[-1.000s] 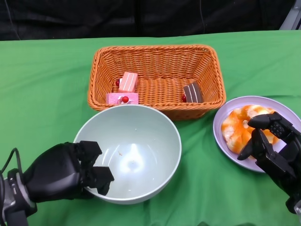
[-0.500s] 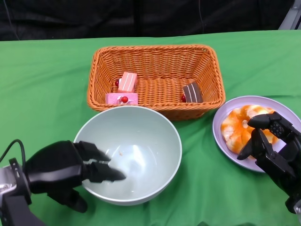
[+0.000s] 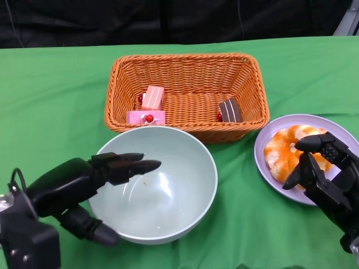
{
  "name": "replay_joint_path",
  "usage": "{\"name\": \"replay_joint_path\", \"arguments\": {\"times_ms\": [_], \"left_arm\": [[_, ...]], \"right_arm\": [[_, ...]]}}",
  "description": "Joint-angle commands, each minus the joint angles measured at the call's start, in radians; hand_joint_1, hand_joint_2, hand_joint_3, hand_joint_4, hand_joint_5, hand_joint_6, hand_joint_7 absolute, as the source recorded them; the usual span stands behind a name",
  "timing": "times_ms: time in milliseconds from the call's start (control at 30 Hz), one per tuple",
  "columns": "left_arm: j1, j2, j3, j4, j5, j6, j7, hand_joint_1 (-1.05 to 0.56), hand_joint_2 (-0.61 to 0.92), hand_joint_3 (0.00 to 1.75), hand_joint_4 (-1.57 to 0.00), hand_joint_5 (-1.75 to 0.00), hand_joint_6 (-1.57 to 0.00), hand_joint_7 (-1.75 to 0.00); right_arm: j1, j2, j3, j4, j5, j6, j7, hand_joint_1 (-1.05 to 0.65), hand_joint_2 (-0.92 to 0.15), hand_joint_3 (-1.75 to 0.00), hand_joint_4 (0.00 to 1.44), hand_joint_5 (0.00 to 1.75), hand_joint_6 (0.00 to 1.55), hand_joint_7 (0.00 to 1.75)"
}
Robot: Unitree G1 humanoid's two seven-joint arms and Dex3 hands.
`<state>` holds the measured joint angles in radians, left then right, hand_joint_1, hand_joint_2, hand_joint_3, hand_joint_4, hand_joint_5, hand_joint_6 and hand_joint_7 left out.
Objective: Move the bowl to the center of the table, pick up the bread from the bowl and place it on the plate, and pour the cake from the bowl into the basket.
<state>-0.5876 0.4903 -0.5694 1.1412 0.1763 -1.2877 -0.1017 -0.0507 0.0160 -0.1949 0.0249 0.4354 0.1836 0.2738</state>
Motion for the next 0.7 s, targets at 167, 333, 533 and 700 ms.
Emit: {"name": "replay_joint_path", "arguments": {"times_ms": [167,333,533,700], "left_arm": [[0.171,-0.105,0.281,-0.283,-0.656,0.429,-0.584,-0.88,0.92,0.21,-0.33,-0.08,-0.28,-0.02],[0.243,-0.197,0.454,-0.434,-0.803,0.615,-0.647,-0.4,0.92,0.06,-0.46,-0.12,-0.38,-0.04],[0.343,-0.315,0.621,-0.622,-0.845,0.821,-0.505,-0.1,0.92,0.25,-0.57,-0.81,-0.71,-0.14],[0.418,-0.363,0.691,-0.741,-0.779,0.898,-0.397,-0.01,0.92,0.48,-0.53,-1.38,-0.54,-0.93]], "right_arm": [[-0.001,-0.011,-0.015,-0.006,0.013,-0.005,0.0,-0.14,-0.72,-0.88,0.69,1.73,0.61,1.46],[0.001,-0.008,-0.013,-0.018,0.015,0.0,-0.006,-0.13,-0.73,-0.89,0.69,1.72,0.62,1.45],[0.006,-0.009,-0.003,-0.023,0.001,-0.027,0.005,-0.13,-0.74,-0.88,0.69,1.72,0.61,1.45],[0.028,-0.01,0.019,-0.057,-0.017,-0.051,0.019,-0.12,-0.75,-0.9,0.69,1.69,0.59,1.45]]}}
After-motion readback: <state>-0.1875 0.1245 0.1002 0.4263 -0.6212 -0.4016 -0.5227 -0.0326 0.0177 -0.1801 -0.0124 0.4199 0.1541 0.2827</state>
